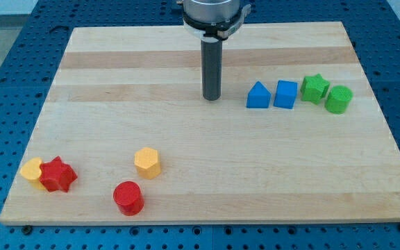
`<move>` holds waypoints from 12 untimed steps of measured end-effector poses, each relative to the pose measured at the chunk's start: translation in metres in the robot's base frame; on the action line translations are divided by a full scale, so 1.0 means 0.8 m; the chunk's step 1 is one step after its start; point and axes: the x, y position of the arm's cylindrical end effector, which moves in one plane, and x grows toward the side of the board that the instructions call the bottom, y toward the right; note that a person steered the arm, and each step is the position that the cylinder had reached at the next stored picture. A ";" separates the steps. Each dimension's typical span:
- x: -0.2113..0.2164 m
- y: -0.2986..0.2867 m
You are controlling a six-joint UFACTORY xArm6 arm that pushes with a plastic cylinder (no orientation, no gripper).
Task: Move the yellow hexagon slightly up and left
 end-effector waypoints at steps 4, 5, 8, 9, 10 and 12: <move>0.104 0.000; 0.167 -0.025; 0.214 -0.062; 0.214 -0.069; 0.204 -0.090; 0.153 -0.137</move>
